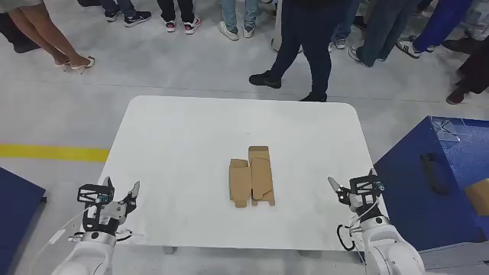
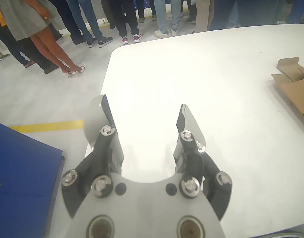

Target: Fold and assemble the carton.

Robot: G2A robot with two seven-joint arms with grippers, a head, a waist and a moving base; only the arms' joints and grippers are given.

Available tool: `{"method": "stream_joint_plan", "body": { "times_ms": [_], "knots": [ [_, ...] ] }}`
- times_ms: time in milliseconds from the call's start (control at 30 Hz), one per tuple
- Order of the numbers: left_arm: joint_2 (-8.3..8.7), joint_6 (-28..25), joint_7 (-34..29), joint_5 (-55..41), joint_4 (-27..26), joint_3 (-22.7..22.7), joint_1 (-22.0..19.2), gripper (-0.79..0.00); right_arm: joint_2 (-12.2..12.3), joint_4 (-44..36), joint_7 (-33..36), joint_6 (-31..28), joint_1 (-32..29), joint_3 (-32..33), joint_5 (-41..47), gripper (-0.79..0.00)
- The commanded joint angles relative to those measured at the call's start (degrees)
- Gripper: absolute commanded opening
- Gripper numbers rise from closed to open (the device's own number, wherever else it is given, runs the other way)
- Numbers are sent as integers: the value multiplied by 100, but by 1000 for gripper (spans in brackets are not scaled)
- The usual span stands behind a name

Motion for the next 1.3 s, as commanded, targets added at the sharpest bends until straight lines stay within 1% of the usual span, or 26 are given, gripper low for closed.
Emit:
{"method": "stream_joint_plan", "body": {
  "times_ms": [0, 67, 100, 167, 233, 267, 333, 400, 467, 500, 600, 667, 767, 867, 1000, 1133, 1200, 1267],
  "knots": [
    [0, 0, 0, 0, 0, 0, 0, 0, 0, 0, 0, 0, 0, 0, 0, 0],
    [-2, -235, -136, -218, -211, 29, -45, 0, 0, 0, 0, 0, 0, 0, 0, 0],
    [-12, -401, -359, -632, -344, 34, -105, 0, 0, 0, 0, 0, 0, 0, 0, 0],
    [-33, -855, -1128, -2124, -634, -4, -306, 0, 0, 0, 0, 0, 0, 0, 0, 0],
    [-28, -1255, -2211, -3828, -779, -99, -570, 0, 0, 0, 0, 0, 0, 0, 0, 0],
    [-19, -1340, -2813, -4732, -756, -149, -757, 0, 0, 0, 0, 0, 0, 0, 0, 0],
    [13, -1311, -4209, -6362, -556, -126, -1245, 0, 0, 0, 0, 0, 0, 0, 0, 0],
    [34, -1084, -5296, -7529, -157, 27, -1803, 0, 0, 0, 0, 0, 0, 0, 0, 0],
    [28, -726, -6095, -8246, 349, 375, -2432, 0, 0, 0, 0, 0, 0, 0, 0, 0],
    [17, -630, -6288, -8399, 607, 560, -2741, 0, 0, 0, 0, 0, 0, 0, 0, 0],
    [-62, -400, -6536, -8697, 1431, 1207, -3556, 0, 0, 0, 0, 0, 0, 0, 0, 0],
    [-130, -328, -6411, -8514, 1933, 1657, -4035, 0, 0, 0, 0, 0, 0, 0, 0, 0],
    [-252, -231, -6419, -8258, 2601, 2377, -4592, 0, 0, 0, 0, 0, 0, 0, 0, 0],
    [-374, -195, -6421, -7967, 3186, 2977, -5015, 0, 0, 0, 0, 0, 0, 0, 0, 0],
    [-519, -352, -6355, -7896, 3856, 3468, -5386, 0, 0, 0, 0, 0, 0, 0, 0, 0],
    [-646, -464, -6150, -7664, 4354, 3865, -5635, -3, 0, 0, 0, 0, 0, 0, 0, 0],
    [-710, -514, -6014, -7499, 4586, 4064, -5715, -25, 0, 0, 0, 0, 0, 0, 0, 0],
    [-770, -572, -5947, -7542, 4854, 4167, -5804, -71, 0, 0, 0, 0, 0, 0, 0, 0]
  ]
}}
